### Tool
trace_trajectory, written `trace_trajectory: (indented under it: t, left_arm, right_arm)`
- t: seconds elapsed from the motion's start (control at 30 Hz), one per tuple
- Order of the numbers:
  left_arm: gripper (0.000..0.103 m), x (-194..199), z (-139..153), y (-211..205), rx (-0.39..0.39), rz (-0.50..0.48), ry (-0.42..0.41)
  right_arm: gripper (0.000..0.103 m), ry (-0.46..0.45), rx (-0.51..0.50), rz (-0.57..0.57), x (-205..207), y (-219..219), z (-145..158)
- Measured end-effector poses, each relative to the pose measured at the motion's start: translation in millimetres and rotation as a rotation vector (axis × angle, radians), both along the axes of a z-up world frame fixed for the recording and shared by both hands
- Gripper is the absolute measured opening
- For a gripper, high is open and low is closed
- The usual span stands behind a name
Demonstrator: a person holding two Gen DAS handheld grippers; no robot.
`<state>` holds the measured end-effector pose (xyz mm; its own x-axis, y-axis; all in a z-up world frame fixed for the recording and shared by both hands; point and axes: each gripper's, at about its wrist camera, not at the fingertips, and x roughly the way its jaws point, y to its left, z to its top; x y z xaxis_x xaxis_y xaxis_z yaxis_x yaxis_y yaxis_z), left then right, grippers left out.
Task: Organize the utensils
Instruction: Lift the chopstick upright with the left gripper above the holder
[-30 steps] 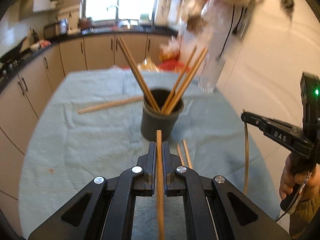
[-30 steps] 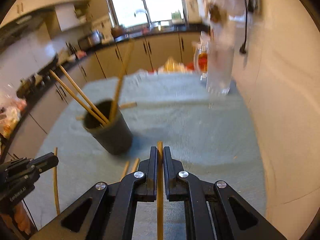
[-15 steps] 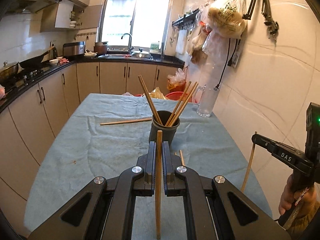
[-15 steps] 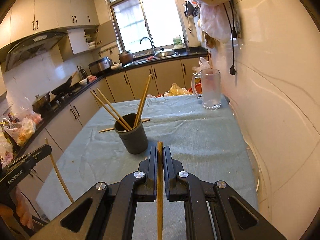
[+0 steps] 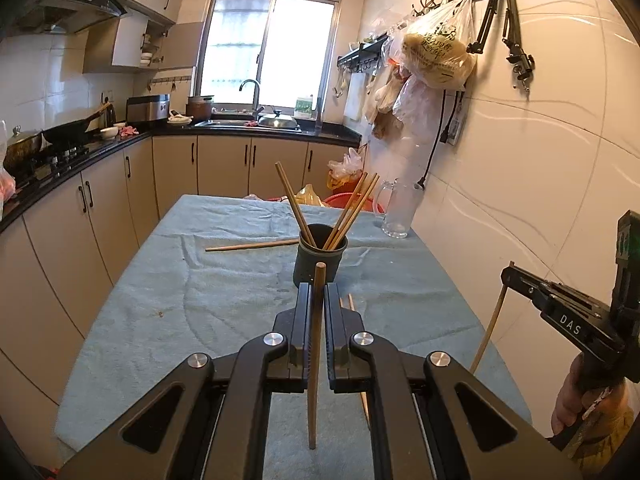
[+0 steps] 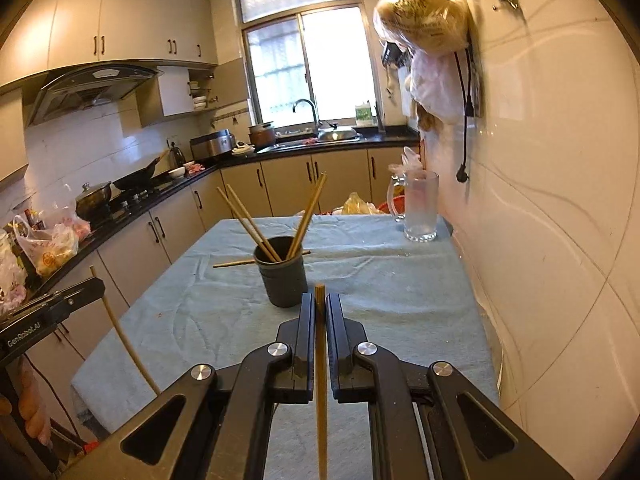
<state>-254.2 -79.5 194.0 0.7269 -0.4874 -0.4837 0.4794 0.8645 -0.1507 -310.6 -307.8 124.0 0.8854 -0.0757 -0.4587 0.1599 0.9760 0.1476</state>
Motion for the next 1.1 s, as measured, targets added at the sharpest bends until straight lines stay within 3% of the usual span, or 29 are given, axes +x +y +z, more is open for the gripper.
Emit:
trace_trajectory:
  t: [0.7,1.1]
  left_arm:
    - [0.005,-10.0,24.7,12.3,-0.031,0.002,-0.055]
    - [0.005,25.4,57.7,6.5,-0.037,-0.036,-0.040]
  right_arm:
    - [0.006,-0.057,-0.005,0.012,-7.4,2.8,15.9]
    - [0.006,-0.086,0.021,0.029,16.8,-11.7,36.6]
